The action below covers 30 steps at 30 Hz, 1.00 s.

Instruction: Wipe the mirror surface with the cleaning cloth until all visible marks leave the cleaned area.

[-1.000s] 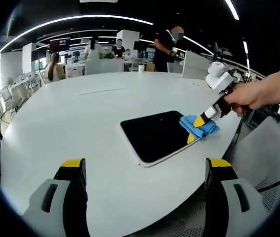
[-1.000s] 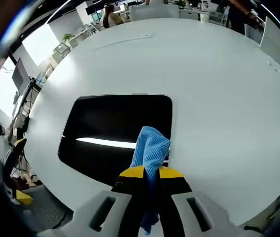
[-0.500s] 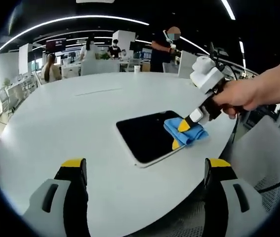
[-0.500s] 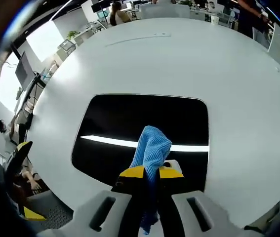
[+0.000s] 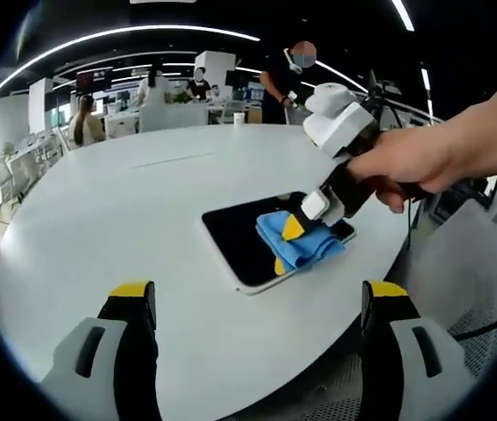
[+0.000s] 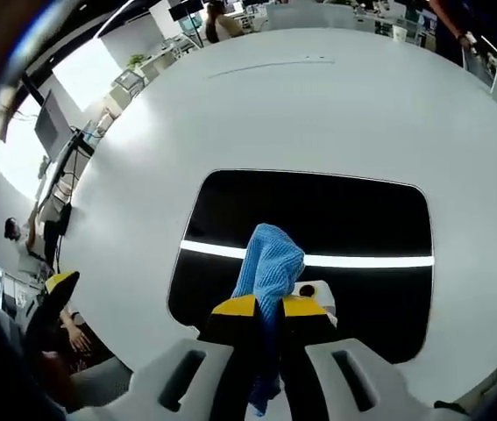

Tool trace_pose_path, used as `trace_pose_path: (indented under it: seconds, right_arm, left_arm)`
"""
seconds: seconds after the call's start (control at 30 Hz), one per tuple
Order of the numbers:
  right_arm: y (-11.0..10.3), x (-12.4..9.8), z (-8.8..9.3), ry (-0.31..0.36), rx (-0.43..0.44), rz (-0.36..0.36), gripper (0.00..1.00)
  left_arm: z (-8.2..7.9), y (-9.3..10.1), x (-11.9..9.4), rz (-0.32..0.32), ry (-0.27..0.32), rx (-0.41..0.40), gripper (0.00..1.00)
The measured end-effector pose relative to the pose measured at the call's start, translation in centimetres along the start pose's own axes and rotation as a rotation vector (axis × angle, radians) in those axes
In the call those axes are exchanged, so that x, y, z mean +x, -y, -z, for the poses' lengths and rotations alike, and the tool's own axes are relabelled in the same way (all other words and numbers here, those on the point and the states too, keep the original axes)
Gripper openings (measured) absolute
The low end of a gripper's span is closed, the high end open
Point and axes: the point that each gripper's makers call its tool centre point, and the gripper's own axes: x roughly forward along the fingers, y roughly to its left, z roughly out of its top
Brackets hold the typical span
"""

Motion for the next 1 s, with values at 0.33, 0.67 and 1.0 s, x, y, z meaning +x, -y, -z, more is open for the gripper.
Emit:
trace_pose_path:
  seconds: [0.33, 0.67, 1.0]
  right_arm:
    - [-3.1, 0.8, -0.2, -0.022, -0.029, -0.036, 0.03]
    - [-6.4, 1.5, -0.1, -0.033, -0.105, -0.044, 0.03]
    - [-7.2, 1.6, -0.1, -0.036, -0.153, -0.072, 0.02]
  left_arm:
    - [0.0, 0.0, 0.0, 0.005, 0.002, -0.002, 0.96]
    - [-0.1, -0.6, -0.2, -0.018, 0.014, -0.029, 0.95]
    - [0.0, -0.5, -0.2, -0.018, 0.004, -0.017, 0.95]
